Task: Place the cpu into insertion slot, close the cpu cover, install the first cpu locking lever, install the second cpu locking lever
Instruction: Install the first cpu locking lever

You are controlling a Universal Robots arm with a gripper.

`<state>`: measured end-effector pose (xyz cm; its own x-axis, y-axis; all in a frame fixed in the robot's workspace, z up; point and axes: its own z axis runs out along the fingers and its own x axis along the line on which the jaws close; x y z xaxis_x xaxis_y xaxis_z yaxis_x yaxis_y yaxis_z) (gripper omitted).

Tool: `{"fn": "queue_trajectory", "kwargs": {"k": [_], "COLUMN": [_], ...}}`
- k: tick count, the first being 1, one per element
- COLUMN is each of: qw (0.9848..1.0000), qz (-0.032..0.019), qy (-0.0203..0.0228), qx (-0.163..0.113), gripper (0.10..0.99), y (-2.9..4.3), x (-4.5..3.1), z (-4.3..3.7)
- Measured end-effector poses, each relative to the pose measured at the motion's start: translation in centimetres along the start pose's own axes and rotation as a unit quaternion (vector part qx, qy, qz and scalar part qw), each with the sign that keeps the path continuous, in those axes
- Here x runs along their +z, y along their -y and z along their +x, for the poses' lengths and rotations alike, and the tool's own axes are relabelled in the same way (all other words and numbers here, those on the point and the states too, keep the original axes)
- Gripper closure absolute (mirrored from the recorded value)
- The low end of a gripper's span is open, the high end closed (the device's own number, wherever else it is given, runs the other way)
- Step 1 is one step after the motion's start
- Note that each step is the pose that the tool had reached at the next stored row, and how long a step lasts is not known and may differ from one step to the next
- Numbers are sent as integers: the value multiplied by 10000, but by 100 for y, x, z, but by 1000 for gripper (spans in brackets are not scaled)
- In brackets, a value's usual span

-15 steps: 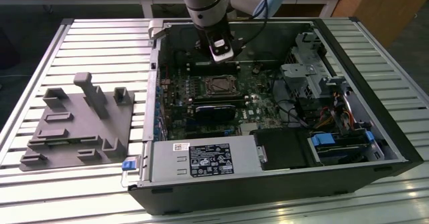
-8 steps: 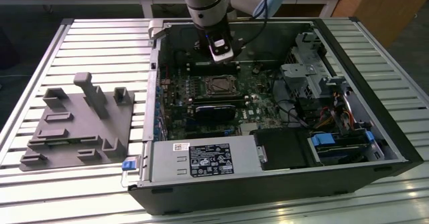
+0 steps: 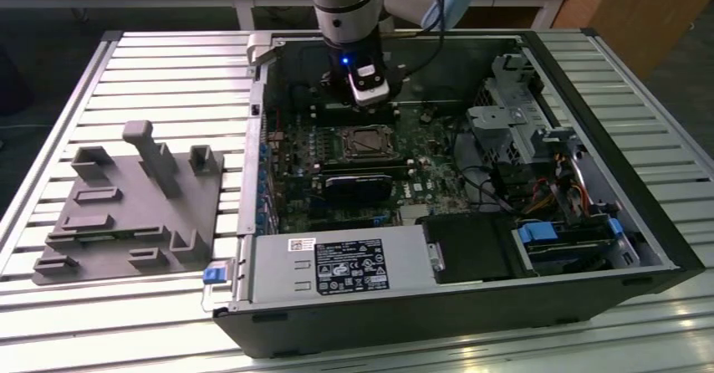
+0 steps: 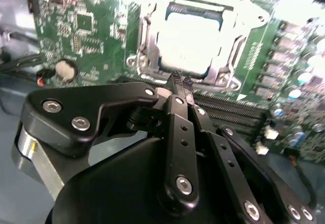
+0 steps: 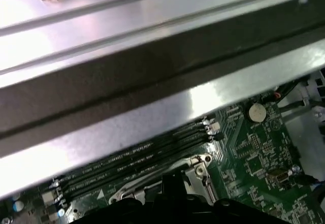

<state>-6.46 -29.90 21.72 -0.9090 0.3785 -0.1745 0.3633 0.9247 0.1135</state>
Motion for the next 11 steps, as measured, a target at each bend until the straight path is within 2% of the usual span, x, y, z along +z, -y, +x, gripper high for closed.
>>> {"fn": "queue_trajectory", "kwargs": {"k": [2,3,8,11], "qw": [9999,9999,9999,9998], "qz": [115,144,156,173], "qy": [-12,-16,-34,-71], "qx": [-19,-24,-19,-14], "gripper": [980,980,980,980], "y": [8,21,139,188], "x": [1,-1,-1,1], "z": [-7,-12,-60,-81]}}
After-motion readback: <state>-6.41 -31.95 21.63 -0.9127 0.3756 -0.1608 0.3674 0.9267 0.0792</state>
